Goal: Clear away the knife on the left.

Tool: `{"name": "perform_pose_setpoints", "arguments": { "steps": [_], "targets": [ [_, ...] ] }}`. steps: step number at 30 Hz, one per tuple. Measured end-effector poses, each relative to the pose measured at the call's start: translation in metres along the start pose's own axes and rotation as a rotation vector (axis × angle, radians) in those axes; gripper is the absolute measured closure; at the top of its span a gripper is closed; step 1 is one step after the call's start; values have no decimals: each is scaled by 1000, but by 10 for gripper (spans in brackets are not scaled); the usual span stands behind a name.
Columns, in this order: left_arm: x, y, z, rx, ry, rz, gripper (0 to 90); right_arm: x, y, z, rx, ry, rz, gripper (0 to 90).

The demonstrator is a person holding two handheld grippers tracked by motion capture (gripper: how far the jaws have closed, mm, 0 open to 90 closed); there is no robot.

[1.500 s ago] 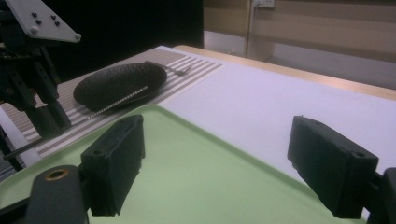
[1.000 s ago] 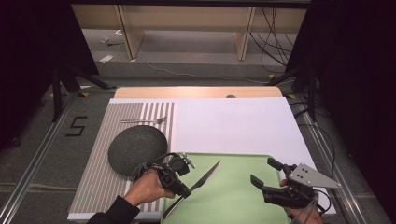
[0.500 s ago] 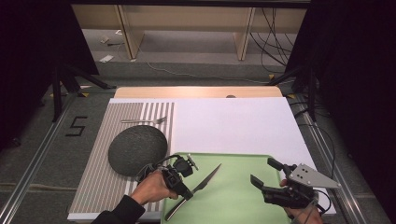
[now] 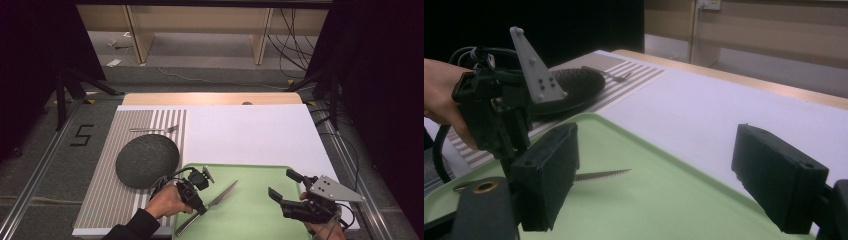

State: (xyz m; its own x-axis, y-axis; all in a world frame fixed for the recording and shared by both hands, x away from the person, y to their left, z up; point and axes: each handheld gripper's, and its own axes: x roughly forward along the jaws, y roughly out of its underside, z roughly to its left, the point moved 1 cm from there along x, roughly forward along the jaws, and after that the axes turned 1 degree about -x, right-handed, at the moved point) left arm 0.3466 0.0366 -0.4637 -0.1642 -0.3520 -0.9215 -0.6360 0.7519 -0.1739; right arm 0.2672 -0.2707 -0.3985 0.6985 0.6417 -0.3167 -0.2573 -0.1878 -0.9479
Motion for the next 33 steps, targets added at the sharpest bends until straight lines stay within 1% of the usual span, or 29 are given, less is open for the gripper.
{"name": "perform_pose_setpoints", "arguments": {
  "steps": [4, 6, 9, 11, 12, 14, 15, 16, 18, 19, 20, 21, 23, 24, 25, 26, 27, 30, 31, 33],
  "targets": [
    [4, 0, 0, -2, -13, 11, 789, 0, 0, 0, -1, 0, 0, 200],
    [4, 0, 0, -3, -18, 8, 785, 0, 0, 0, 1, -2, 1, 201],
    [3, 0, -1, 2, -18, 2, 778, -1, 0, 0, 3, -2, 1, 201],
    [0, 1, -1, 14, -31, -12, 766, -1, 0, -1, 4, -2, 1, 202],
    [-1, 1, -1, 13, -35, -31, 736, -1, 0, -1, 4, -2, 0, 202],
    [-6, 0, -1, 25, -28, -71, 629, -1, 0, -1, 4, -1, 0, 202],
    [-9, 0, -2, 33, -36, -95, 589, -1, 0, -1, 4, -1, 0, 202],
    [-11, 0, -4, 51, -42, -118, 561, -1, 0, -1, 3, -1, 0, 202],
    [-14, -1, -8, 79, -54, -160, 478, -1, 0, -1, 1, 0, -1, 202],
    [-14, -2, -11, 104, -75, -176, 425, -1, 0, -1, 2, 0, -1, 202],
    [-13, -3, -15, 123, -88, -182, 380, -1, 0, -1, 2, 0, -1, 203],
    [-12, -4, -17, 135, -93, -182, 369, -1, 0, -1, 0, 0, -1, 202],
    [-8, -6, -22, 162, -104, -188, 373, -1, 0, -1, 1, 1, -1, 202],
    [-7, -7, -25, 178, -106, -189, 389, -1, 0, -1, -1, 1, -2, 203],
    [-5, -8, -29, 198, -107, -188, 428, -1, 0, -1, 0, 1, -3, 203],
    [-4, -8, -32, 218, -110, -188, 498, -1, 0, -1, -1, 1, -2, 203],
    [-3, -8, -34, 232, -113, -186, 549, -1, 0, -1, -1, 1, -3, 203],
    [0, -10, -37, 256, -120, -178, 674, -1, 0, -1, -1, 1, -2, 204],
    [2, -10, -37, 258, -115, -175, 706, -1, 0, -1, -1, 1, -1, 204],
    [5, -11, -38, 267, -121, -160, 752, -1, 0, -1, -3, 1, 0, 204]
  ]
}}
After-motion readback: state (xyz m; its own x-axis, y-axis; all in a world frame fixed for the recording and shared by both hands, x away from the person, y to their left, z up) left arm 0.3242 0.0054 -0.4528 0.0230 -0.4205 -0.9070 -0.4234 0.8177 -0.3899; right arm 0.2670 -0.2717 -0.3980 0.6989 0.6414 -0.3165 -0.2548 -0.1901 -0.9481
